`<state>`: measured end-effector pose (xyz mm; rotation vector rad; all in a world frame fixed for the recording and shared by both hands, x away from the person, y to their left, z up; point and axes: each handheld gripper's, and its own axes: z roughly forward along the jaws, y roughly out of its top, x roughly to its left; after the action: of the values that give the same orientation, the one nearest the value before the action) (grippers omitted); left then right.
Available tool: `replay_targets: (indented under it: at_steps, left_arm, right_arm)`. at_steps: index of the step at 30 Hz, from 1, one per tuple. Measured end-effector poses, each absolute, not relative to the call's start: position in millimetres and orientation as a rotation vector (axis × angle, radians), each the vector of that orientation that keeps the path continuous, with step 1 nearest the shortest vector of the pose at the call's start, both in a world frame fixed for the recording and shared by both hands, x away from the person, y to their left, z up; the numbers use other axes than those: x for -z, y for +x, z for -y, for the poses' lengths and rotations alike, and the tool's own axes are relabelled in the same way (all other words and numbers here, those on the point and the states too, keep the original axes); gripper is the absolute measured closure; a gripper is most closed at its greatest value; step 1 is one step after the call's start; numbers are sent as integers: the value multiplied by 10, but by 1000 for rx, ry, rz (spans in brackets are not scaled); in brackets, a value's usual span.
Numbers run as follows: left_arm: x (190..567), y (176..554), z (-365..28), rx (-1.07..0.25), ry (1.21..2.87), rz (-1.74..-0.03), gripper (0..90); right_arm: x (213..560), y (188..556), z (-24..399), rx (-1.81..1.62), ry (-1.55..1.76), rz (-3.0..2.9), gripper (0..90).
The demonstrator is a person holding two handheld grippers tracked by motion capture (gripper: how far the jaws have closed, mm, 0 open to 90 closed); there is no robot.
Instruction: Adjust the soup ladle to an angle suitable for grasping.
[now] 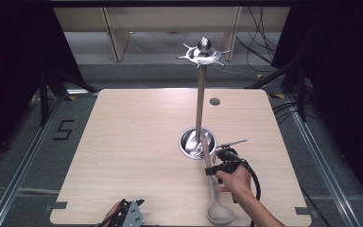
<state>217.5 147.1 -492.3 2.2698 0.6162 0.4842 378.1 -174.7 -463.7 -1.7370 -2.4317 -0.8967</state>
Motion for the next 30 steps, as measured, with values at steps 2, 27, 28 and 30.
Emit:
replay_targets:
  at_steps: [2,27,28,30]
  left_arm:
    - [4925,2176,-1469,-491,2273,-614,151]
    - [4919,2176,-1473,-489,2256,-618,151]
    - [4917,2178,-1475,-491,2260,-615,151]
    - [4916,2178,-1476,-490,2259,-616,151]
  right_arm:
    - [4568,3762,1771,927,-1729,2430,765]
    - [3925,3370,2181,1373,-1576,2483,777]
    - [3906,3350,2171,1387,-1591,2467,777]
    - [3886,3354,2182,1417,-1572,2492,777]
